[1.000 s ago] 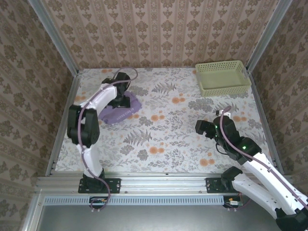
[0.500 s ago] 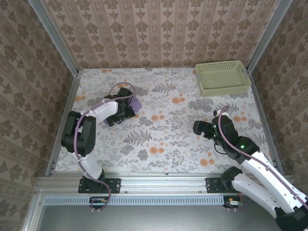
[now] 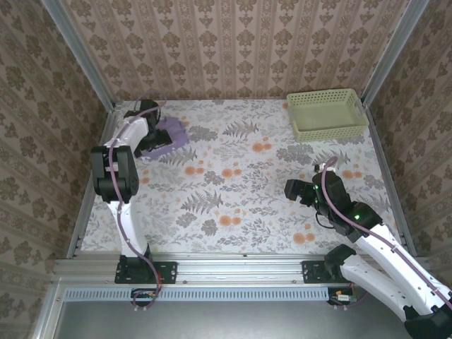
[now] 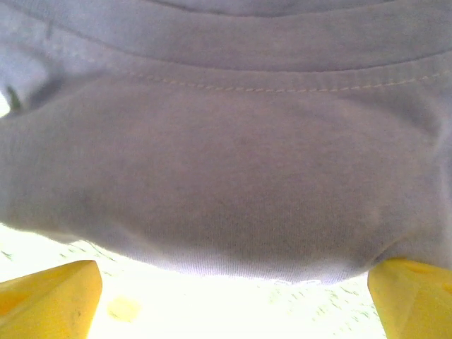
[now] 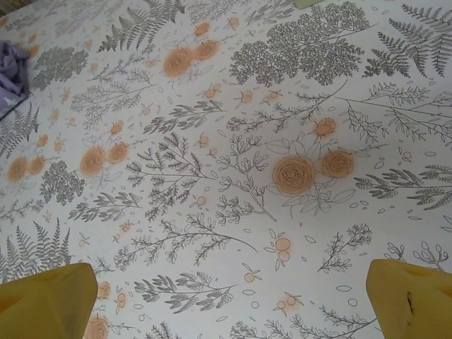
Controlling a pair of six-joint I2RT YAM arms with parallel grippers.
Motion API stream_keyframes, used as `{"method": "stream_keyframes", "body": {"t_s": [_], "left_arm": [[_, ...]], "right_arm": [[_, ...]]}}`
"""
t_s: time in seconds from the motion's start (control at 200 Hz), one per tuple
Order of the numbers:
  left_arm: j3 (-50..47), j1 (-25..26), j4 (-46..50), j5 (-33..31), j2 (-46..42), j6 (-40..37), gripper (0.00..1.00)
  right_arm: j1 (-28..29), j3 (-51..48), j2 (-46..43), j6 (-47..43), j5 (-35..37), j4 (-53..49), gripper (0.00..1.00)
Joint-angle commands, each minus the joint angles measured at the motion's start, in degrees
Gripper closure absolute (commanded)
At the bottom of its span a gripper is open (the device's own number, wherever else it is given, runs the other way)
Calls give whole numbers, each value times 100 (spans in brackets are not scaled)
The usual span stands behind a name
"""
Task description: Fold the inside-out t-shirt
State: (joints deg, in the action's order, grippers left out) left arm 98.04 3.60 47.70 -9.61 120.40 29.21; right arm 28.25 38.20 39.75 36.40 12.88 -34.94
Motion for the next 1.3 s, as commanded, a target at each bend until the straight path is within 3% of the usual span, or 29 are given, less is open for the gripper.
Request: {"method": "stream_keyframes", "body": {"t_s": [0.0,0.105,0.23,0.365,0.51,0.595,0.72,0.875,0.955,1.125,1.18,1.295], "left_arm": [[599,-280,648,-165,392,-689,3],[1077,-561,789,-239,738,-844,5],[1882,-941,871,-357,1100,-1126,13],[2595,-1082,939,-483,1249,-1432,11],[2298,-1023,717,-260,850,-1360,6],[1539,-888,343,-346,255,-1266,0],[-212,-699,-635,-450,-1084,-1050,0],[-2999,-370,-2691,-1260,-3187,-952,0],[-4438,-363,-3859,-1254,-4313,-1035,0],[-6563,-127,-5406,-1689,-5873,-1341,0],[-6882,-101,-5697,-1609,-5987,-1380,0],[-7470,119,-6896,-1145,-5751,-2410,0]], "right_arm": [[-32,142,15,-1,41,-146,1],[-39,180,93,32,-3,-150,1],[-39,162,188,138,-158,-86,1],[-39,171,322,170,-236,-77,1],[-46,200,384,24,46,-156,1],[-73,265,395,-181,321,-143,0],[-256,504,572,-487,891,-128,0],[-546,438,845,-1282,1616,779,0],[-840,190,1031,-1622,1956,1508,0],[-1604,-595,1693,-2395,1576,3374,0],[-1819,-847,1907,-2495,1352,4002,0],[-2008,-1218,2451,-2780,811,5193,0]]}}
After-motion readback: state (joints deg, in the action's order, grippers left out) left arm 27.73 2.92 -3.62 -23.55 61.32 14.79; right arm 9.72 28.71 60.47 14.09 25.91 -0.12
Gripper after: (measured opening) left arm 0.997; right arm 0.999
